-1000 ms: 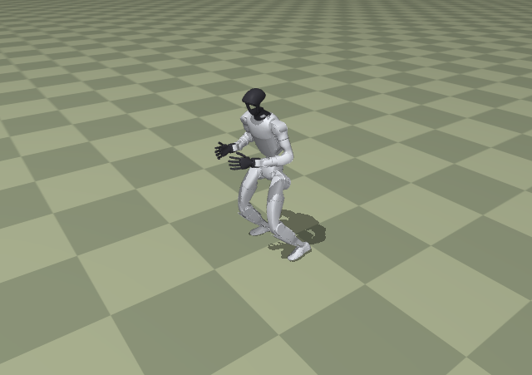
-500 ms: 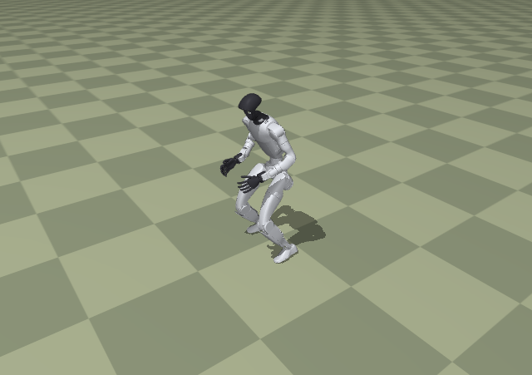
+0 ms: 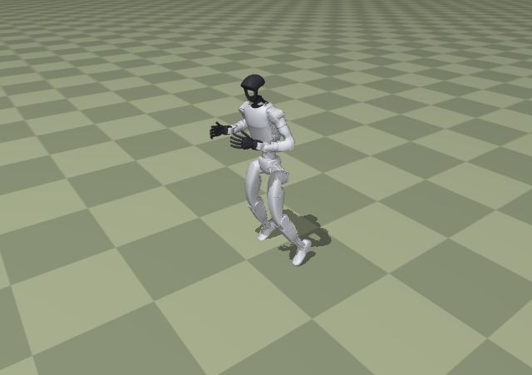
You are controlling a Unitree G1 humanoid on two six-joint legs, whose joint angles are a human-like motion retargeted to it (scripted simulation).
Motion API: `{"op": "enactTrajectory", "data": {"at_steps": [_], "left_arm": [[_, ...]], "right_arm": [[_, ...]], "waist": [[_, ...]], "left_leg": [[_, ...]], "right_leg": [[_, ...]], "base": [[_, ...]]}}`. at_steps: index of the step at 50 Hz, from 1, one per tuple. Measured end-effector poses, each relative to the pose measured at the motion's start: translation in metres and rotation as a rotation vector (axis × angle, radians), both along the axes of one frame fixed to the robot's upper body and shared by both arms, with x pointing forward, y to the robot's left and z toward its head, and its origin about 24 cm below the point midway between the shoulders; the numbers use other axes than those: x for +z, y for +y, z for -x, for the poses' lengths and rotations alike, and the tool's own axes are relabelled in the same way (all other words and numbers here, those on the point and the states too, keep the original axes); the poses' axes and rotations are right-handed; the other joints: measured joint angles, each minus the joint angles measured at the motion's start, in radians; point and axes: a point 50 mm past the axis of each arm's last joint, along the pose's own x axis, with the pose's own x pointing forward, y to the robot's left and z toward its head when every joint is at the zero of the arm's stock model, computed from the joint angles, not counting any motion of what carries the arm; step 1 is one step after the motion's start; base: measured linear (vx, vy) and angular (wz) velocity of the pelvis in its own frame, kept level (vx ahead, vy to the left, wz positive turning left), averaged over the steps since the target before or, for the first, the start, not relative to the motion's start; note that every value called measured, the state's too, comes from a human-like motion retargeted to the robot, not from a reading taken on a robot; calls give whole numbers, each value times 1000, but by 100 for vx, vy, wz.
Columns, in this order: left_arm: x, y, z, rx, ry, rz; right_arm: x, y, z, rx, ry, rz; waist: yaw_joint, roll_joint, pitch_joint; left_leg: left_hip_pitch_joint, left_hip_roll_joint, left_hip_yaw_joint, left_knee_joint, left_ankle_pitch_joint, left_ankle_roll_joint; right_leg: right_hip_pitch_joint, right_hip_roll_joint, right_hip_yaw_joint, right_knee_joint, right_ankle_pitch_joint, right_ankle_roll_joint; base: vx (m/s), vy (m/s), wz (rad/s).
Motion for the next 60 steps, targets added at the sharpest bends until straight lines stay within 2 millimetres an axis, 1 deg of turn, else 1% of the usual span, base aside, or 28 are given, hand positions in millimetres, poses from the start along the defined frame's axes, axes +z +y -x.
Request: {"op": "enactTrajectory", "data": {"at_steps": [2,3,4,6,7,8,10,12,15,18,21,23,25,27,30,33,37,40,42,45,48,50,52,53,55,57,58,60], "left_arm": [[-11,4,-3,25,49,-54],[-16,6,-3,37,64,-92],[-18,9,-6,54,71,-133],[-24,14,-14,94,83,-215],[-26,17,-20,118,93,-247],[-26,19,-29,150,102,-260],[-24,22,-43,215,113,-269],[-21,17,-46,239,93,-234],[-12,5,-40,217,28,-154],[-18,5,-29,150,71,-74],[-35,10,-16,103,181,6],[-42,13,-7,87,225,31],[-45,15,-2,82,231,6],[-46,17,-2,93,214,-76],[-52,22,-12,147,208,-195],[-58,31,-17,214,239,-202],[-58,47,-3,254,257,-129],[-62,57,9,274,279,-117],[-69,60,12,281,314,-114],[-82,54,2,291,378,-80],[-95,31,-3,258,392,-89],[-98,9,-22,246,429,-72],[-97,-8,-34,229,416,-102],[-92,-14,-41,232,395,-115],[-69,-18,-62,268,311,-128],[-24,-12,-73,314,112,-102],[4,-8,-74,334,-15,-79],[58,-2,-66,305,-249,-53]], "right_arm": [[11,4,-7,23,-59,-9],[19,6,-10,38,-101,7],[28,8,-13,53,-149,10],[44,11,-22,77,-241,9],[50,12,-28,77,-275,0],[52,13,-40,61,-290,-28],[50,14,-60,-4,-285,-92],[35,15,-66,-58,-241,-182],[15,13,-58,-87,-187,-314],[-2,11,-42,-73,-112,-349],[-15,12,-29,-30,-26,-357],[-21,14,-22,11,22,-346],[-26,16,-19,50,65,-309],[-34,20,-20,70,110,-262],[-52,26,-28,36,182,-215],[-63,24,-30,-25,219,-248],[-57,18,-15,-4,201,-337],[-55,11,-6,15,211,-335],[-60,6,-3,7,244,-314],[-73,0,-6,-28,305,-315],[-80,12,-1,-16,294,-333],[-88,20,-15,-45,328,-322],[-91,33,-31,-37,318,-303],[-90,40,-44,-34,303,-285],[-78,53,-81,-35,250,-240],[-37,63,-104,-12,74,-258],[-8,68,-109,14,-50,-292],[51,70,-100,150,-278,-299]], "waist": [[18,-17,-32],[24,-20,-44],[25,-21,-46],[18,-15,-18],[11,-10,18],[0,-7,79],[-24,-10,197],[-39,-5,270],[-33,9,311],[-20,13,271],[-24,8,184],[-34,4,132],[-46,-1,97],[-52,-13,85],[-47,-48,106],[-16,-73,151],[34,-82,197],[33,-93,219],[14,-92,249],[-18,-68,337],[-35,-18,384],[-53,-1,394],[-67,-4,394],[-75,-10,394],[-99,-30,394],[-108,-41,394],[-104,-43,394],[-91,-33,384]], "left_leg": [[43,-13,-27,-28,62,-44],[68,-10,-24,-53,21,-54],[92,-4,-12,-64,-100,-46],[132,13,21,-49,-454,1],[140,19,33,-9,-629,37],[129,24,39,72,-771,86],[49,29,32,270,-915,173],[-35,28,12,382,-902,183],[-49,7,-9,270,-810,146],[30,-15,-8,-44,-637,114],[73,-17,3,-315,-470,66],[90,-14,17,-440,-419,44],[100,-16,32,-517,-417,39],[102,-21,45,-548,-435,43],[90,-43,56,-552,-440,55],[70,-54,65,-524,-431,57],[56,-32,110,-507,-433,42],[31,-21,134,-508,-435,40],[2,-19,121,-489,-439,56],[-90,-18,56,-337,-453,83],[-320,16,-18,124,-532,86],[-442,-13,-72,292,-580,127],[-545,-10,-75,534,-661,154],[-583,-6,-71,638,-691,167],[-624,-22,-72,739,-723,197],[-622,-13,-59,775,-712,198],[-615,4,-47,772,-687,190],[-566,9,-38,633,-603,179]], "right_leg": [[30,-4,-4,-19,8,10],[48,-10,-15,-38,-50,9],[62,-18,-32,-39,-179,0],[63,-33,-62,21,-509,-29],[43,-41,-66,98,-660,-51],[5,-49,-58,224,-781,-85],[-86,-66,-43,445,-908,-152],[-131,-76,-45,514,-906,-170],[-115,-72,-62,367,-800,-154],[-42,-56,-85,56,-594,-80],[-9,-43,-134,-173,-460,6],[-2,-29,-140,-245,-381,35],[2,-13,-111,-257,-318,41],[11,-10,-99,-235,-351,38],[29,-31,-110,-233,-450,32],[32,-41,-99,-269,-447,18],[5,-28,-81,-286,-413,44],[2,-17,-84,-341,-413,70],[-11,-16,-93,-339,-415,62],[-73,-12,-84,-215,-441,-1],[-247,7,-66,180,-581,-100],[-363,-6,-54,382,-692,-206],[-461,-27,-40,643,-810,-271],[-501,-38,-31,759,-852,-299],[-553,-54,-8,890,-904,-358],[-562,-63,-5,934,-889,-350],[-561,-64,-11,931,-855,-331],[-523,-54,-36,792,-755,-309]], "base": [[-56,4,-38],[-61,4,-23],[-65,5,-12],[-74,7,3],[-83,9,13],[-86,8,23],[-83,7,42],[-68,8,55],[-46,10,26],[-30,10,-10],[-26,8,-16],[-27,8,-11],[-27,6,-5],[-27,2,-5],[-27,-3,-11],[-25,-6,-35],[-20,-8,-59],[-21,-10,-12],[-27,-8,32],[-31,-4,41],[-26,0,22],[-33,1,53],[-15,2,24],[-13,2,8],[-21,2,6],[-23,1,-23],[-25,1,-40],[-40,0,-24]]}}
